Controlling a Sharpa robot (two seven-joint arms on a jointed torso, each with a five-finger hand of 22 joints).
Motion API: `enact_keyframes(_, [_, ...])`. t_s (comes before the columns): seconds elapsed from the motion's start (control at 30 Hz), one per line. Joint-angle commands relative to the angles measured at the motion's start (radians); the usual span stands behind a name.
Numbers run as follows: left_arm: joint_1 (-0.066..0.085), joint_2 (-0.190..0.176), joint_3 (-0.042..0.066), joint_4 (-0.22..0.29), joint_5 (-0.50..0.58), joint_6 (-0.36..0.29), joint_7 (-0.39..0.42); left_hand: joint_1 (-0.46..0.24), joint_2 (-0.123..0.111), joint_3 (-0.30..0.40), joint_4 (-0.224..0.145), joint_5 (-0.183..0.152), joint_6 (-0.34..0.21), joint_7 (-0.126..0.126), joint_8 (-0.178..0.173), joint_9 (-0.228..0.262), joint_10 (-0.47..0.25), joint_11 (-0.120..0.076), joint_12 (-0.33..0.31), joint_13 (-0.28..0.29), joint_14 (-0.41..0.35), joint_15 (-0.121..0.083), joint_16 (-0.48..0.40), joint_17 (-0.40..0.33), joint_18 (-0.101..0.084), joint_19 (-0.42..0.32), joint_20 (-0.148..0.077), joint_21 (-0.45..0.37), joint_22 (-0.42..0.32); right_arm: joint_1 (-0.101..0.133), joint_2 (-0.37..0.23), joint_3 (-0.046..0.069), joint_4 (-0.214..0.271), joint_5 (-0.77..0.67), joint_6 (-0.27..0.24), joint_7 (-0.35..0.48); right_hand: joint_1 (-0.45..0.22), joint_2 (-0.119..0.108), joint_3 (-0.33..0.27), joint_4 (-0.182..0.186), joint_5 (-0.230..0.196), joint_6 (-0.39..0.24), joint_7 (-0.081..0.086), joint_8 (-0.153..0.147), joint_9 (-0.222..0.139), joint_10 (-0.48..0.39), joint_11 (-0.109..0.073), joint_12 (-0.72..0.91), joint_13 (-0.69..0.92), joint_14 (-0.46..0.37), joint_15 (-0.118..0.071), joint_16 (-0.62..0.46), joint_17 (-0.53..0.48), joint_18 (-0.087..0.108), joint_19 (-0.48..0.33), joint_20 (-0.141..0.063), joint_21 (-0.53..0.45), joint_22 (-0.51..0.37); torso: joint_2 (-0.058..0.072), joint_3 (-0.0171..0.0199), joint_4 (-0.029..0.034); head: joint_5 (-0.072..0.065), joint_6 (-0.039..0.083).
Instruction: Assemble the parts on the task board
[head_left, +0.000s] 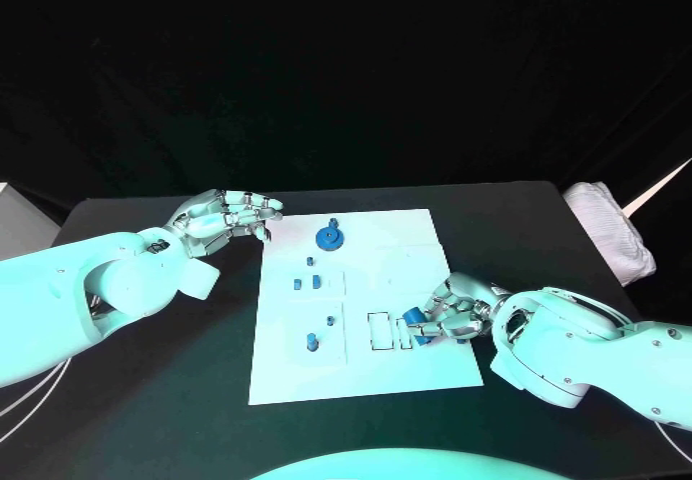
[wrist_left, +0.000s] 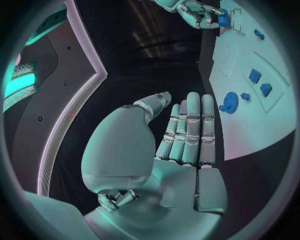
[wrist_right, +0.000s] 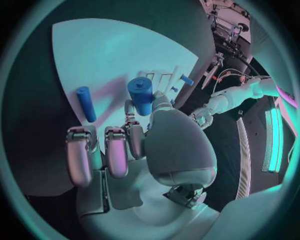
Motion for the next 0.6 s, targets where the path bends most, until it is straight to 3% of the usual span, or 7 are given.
enact_keyframes(0.03, [0.0,0.005,0.001,0.001,0.005,0.017,0.003,0.004,0.007,0.004,-0.004,0.007,-0.005,-0.001,-0.002,-0.001,-0.005,0.001,-0.003,-0.001,-0.002,0.003,-0.006,0.001,0.014,0.004,0.0,-0.005,-0.002,0.004,0.01,0.001,0.013,0.071,-0.057,0.023,0.007,-0.003,0.004,0.0,-0.001,0.008,0.0,0.004,0.003,0.004,-0.004,0.0,0.092,0.086,-0.006,0.003,0.184,-0.013,0.093,-0.01,-0.001,0.251,0.001,0.0006,0.0003,-0.001,-0.001])
enact_keyframes(0.27, [0.0,0.007,0.001,0.0,0.002,0.015,0.001,0.006,0.01,0.007,-0.004,0.007,-0.005,-0.001,-0.001,-0.001,-0.005,0.001,-0.003,-0.002,-0.003,0.003,-0.007,0.001,0.014,0.005,0.0,-0.006,-0.002,0.003,0.046,0.001,0.012,0.077,-0.068,0.047,0.006,0.001,0.005,0.001,-0.002,0.009,-0.001,0.005,0.002,0.004,-0.005,-0.001,0.092,0.086,-0.006,0.003,0.184,-0.013,0.094,-0.011,0.0,0.252,0.001,0.0006,0.0007,0.001,-0.004])
enact_keyframes(0.4, [0.0,0.009,0.001,0.001,0.001,0.015,0.001,0.006,0.01,0.007,-0.004,0.007,-0.005,-0.001,-0.001,-0.001,-0.005,0.001,-0.003,-0.002,-0.003,0.003,-0.007,0.001,0.014,0.005,0.0,-0.006,-0.002,-0.015,0.077,0.001,-0.004,0.083,-0.058,0.046,-0.001,0.012,0.005,0.002,-0.004,0.014,-0.003,0.008,0.002,0.003,-0.007,-0.008,0.087,0.086,-0.008,0.002,0.182,-0.013,0.094,-0.012,0.0,0.252,0.001,-0.0014,0.0017,0.002,-0.005])
enact_keyframes(0.6, [0.0,0.01,0.001,0.002,0.001,0.014,0.0,0.001,0.017,0.008,0.003,0.008,-0.005,0.0,0.0,-0.002,-0.006,0.002,-0.003,-0.002,-0.003,0.005,-0.006,0.002,0.013,0.007,0.0,-0.008,-0.004,-0.034,0.11,0.001,-0.026,0.077,-0.051,0.027,-0.019,0.022,-0.001,0.003,-0.01,0.024,-0.008,0.014,0.002,0.005,-0.01,-0.009,0.088,0.085,-0.011,0.001,0.18,-0.013,0.093,-0.015,-0.001,0.251,0.001,-0.0007,0.0023,0.008,-0.009])
